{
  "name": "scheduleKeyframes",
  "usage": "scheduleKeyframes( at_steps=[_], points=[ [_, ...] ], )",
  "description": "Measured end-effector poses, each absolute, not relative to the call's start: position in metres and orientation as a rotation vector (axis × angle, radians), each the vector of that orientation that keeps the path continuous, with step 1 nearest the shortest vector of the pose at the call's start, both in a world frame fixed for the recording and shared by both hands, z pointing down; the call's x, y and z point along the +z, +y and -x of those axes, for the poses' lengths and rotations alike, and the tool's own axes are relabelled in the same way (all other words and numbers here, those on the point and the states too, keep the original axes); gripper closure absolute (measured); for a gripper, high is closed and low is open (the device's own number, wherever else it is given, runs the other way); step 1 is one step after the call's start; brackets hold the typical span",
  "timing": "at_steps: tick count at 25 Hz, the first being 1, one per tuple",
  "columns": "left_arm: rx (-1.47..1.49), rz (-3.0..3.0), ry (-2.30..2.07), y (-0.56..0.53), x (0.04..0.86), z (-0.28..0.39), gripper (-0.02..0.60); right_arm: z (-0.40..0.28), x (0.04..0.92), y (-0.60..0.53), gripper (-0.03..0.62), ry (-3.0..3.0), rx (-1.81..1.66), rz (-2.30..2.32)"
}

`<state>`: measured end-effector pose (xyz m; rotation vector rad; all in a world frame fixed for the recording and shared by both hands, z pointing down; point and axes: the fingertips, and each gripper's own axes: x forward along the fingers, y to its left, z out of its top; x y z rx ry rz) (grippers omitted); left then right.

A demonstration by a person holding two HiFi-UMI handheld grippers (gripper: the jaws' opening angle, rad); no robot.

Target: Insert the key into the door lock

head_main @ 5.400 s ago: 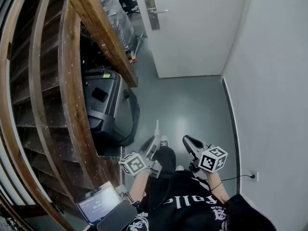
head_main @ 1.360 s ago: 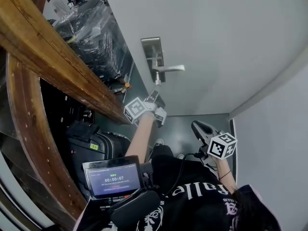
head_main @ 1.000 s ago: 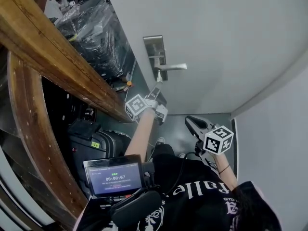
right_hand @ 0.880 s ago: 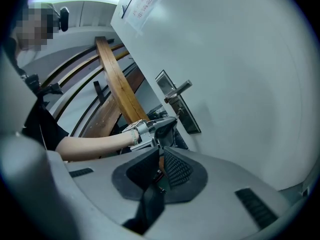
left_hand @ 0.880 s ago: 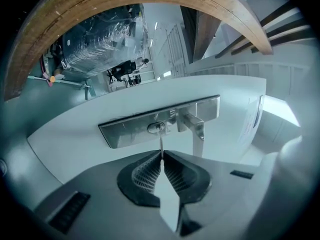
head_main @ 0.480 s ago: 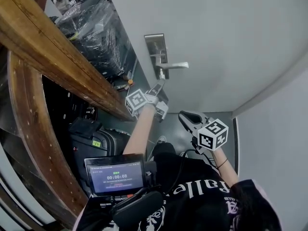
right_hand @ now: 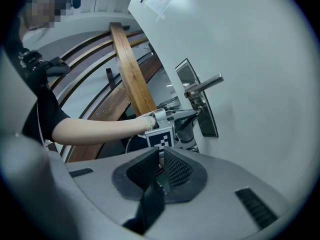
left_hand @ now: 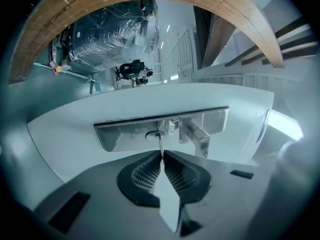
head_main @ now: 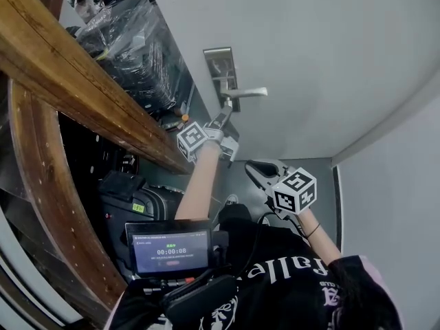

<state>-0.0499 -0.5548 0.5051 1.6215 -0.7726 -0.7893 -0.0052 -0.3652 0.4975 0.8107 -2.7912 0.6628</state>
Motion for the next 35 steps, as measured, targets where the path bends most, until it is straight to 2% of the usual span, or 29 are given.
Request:
scheduleKeyframes(
  at_steps=[9, 16, 22, 26, 35],
  points=[
    [-0.681, -1.777, -0.832, -0.565, 0.503, 0.049, 0.554, 0.008, 0.502, -0.366, 0.557, -2.787, 0.694, -0.822],
    [-0.397, -2.013, -1.020, -0.545, 0.506, 0.046, 0.538, 0.002, 0.505, -0.358, 0.557, -2.789, 0.709, -0.794],
    [-0.183, -2.111, -1.148, -0.495, 0.521, 0.040, 0.540, -0.014, 0.504, -0.342, 0.557, -2.794, 0.755, -0.774],
    [-0.086, -2.194, -1.274, -0.457, 0.506, 0.040, 0.545, -0.018, 0.504, -0.326, 0.557, -2.801, 0.821, -0.740],
    [0.342, -2.515, -1.441, -0.366, 0.473, 0.024, 0.560, -0.009, 0.511, -0.288, 0.557, -2.803, 0.930, -0.706]
  ],
)
